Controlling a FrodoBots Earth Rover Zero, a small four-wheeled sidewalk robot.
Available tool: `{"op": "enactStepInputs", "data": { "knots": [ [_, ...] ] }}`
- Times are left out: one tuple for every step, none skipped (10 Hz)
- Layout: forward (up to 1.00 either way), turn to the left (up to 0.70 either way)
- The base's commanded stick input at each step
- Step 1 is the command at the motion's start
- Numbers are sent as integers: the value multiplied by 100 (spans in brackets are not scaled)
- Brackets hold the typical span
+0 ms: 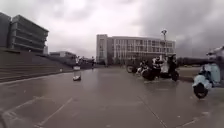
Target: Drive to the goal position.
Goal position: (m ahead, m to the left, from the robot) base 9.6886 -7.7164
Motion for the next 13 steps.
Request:
{"op": "enactStepInputs", "data": {
  "knots": [
    [70, 0],
    [70, 0],
    [70, 0],
    [70, 0],
    [70, 0],
    [70, 0],
    [70, 0],
    [70, 0],
    [70, 0],
    [70, 0],
    [70, 0],
    [70, 0],
    [70, 0]
  ]
}}
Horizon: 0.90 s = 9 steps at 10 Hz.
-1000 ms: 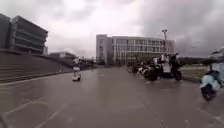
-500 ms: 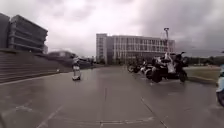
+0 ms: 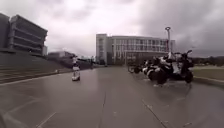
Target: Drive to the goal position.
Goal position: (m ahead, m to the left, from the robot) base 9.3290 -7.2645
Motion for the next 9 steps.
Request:
{"op": "enactStepInputs", "data": {
  "knots": [
    [70, 0],
    [70, 0],
    [70, 0],
    [70, 0],
    [70, 0],
    [70, 0],
    [70, 0],
    [70, 0],
    [70, 0]
  ]
}}
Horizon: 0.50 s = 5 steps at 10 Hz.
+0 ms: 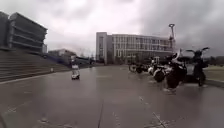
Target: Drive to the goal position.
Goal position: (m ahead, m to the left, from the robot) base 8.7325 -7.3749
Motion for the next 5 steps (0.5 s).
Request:
{"op": "enactStepInputs", "data": {
  "knots": [
    [70, 0],
    [70, 0],
    [70, 0],
    [70, 0],
    [70, 0]
  ]
}}
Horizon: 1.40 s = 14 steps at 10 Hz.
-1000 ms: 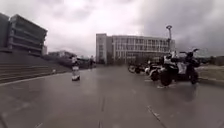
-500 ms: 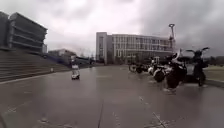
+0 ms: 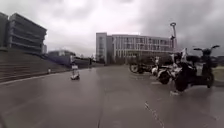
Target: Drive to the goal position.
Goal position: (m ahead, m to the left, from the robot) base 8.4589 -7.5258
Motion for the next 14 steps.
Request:
{"op": "enactStepInputs", "data": {
  "knots": [
    [70, 0],
    [70, 0],
    [70, 0],
    [70, 0],
    [70, 0],
    [70, 0],
    [70, 0],
    [70, 0],
    [70, 0],
    [70, 0],
    [70, 0],
    [70, 0],
    [70, 0],
    [70, 0]
  ]
}}
